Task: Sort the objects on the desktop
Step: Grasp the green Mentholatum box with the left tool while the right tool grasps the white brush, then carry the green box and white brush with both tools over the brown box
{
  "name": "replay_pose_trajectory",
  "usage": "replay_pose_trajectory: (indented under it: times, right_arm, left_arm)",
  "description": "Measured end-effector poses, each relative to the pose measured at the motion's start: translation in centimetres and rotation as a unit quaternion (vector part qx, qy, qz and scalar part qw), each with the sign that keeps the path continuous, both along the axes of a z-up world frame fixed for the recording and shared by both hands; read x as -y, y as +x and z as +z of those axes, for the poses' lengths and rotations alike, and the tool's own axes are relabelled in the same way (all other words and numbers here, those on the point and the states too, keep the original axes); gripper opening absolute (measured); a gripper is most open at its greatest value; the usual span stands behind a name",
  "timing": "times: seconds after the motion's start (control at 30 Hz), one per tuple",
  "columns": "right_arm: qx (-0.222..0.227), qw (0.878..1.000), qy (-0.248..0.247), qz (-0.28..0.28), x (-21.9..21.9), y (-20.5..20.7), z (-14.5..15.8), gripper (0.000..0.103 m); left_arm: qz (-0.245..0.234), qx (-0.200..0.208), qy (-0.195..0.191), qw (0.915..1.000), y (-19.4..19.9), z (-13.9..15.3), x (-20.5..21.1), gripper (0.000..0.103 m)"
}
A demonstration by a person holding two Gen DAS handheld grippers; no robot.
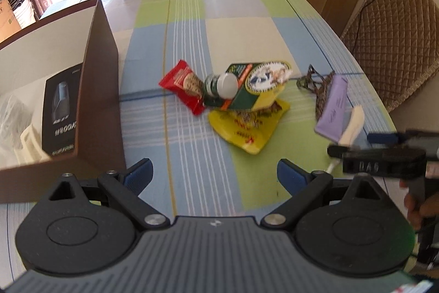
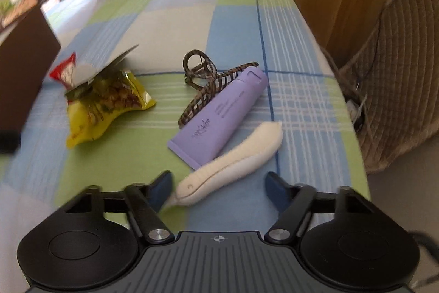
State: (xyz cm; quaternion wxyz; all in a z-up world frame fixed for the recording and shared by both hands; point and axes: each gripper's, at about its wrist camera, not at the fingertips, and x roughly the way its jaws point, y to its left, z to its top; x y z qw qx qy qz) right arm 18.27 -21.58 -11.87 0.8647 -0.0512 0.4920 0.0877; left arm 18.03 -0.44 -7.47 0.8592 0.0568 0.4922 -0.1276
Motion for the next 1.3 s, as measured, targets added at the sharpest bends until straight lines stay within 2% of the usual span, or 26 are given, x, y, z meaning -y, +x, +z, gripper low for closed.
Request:
replay_pose_trajectory:
  times: [0.17,0.23,0.4,0.5,0.6,0.7,0.73,0.8,0.87,0.97,1.03,1.13,1.2,1.3]
  right_arm:
    - [-0.006,1.0,-0.004,0.024,1.4,-0.2,0.3,0.025]
    - [-0.009,1.0,-0.006,0.025,2.1,-0.1,0.4,0.021]
    - [-0.01,1.0,-0.003,0.024,3.1,0.0,0.5,0.019]
    - [-0.009,1.0,-0.001,0.027,3.3,0.1,0.4,0.019]
    - [-0.007,1.0,0.001,0.03,3.4,0.1,0.4,0.02]
    - [-0.006,0.999,0.002,0.032,3.6,0.0,0.4,0.02]
    - [-0.006,0.999,0.002,0.034,3.6,0.0,0.4,0.02]
    - [-0.006,0.999,0.001,0.039,3.6,0.0,0.4,0.02]
    - [-0.005,0.999,-0.002,0.045,3.6,0.0,0.4,0.02]
    - [-0.004,0.999,-0.004,0.052,3.5,-0.1,0.4,0.02]
    - [-0.003,0.998,-0.006,0.057,3.5,-0.1,0.4,0.02]
    - [-0.002,0.998,-0.008,0.062,3.4,-0.1,0.4,0.02]
    - [-0.002,0.998,-0.008,0.062,3.4,-0.1,0.4,0.02]
    - [0.001,0.998,-0.008,0.063,3.5,-0.1,0.3,0.02]
  left_arm:
    - [0.017,0.005,-0.014,0.9998,2.5,0.1,0.1,0.091]
    - [0.029,0.003,-0.027,0.9992,3.8,0.1,0.1,0.09]
    - [0.066,-0.002,-0.06,0.996,7.2,-0.2,0.8,0.085]
    - [0.083,-0.007,-0.069,0.9941,9.1,-0.9,1.5,0.076]
    - [0.092,-0.007,-0.055,0.9942,10.5,-2.0,2.3,0.072]
    - [0.095,-0.012,-0.035,0.9948,11.4,-3.3,2.7,0.057]
    - [0.091,-0.015,-0.039,0.995,11.5,-3.6,2.7,0.055]
    - [0.073,-0.018,-0.052,0.9958,11.2,-4.0,2.5,0.039]
    - [0.053,-0.012,-0.051,0.9972,10.6,-4.1,2.3,0.031]
    - [0.027,-0.006,-0.038,0.9989,9.4,-4.3,1.4,0.03]
    - [0.016,-0.005,-0.047,0.9988,8.4,-4.3,0.4,0.029]
    - [-0.001,-0.006,-0.037,0.9993,7.0,-4.3,-0.3,0.029]
    - [0.004,-0.011,-0.036,0.9993,6.6,-4.5,-0.6,0.029]
    - [0.044,-0.035,-0.061,0.9965,7.2,-5.2,-1.0,0.03]
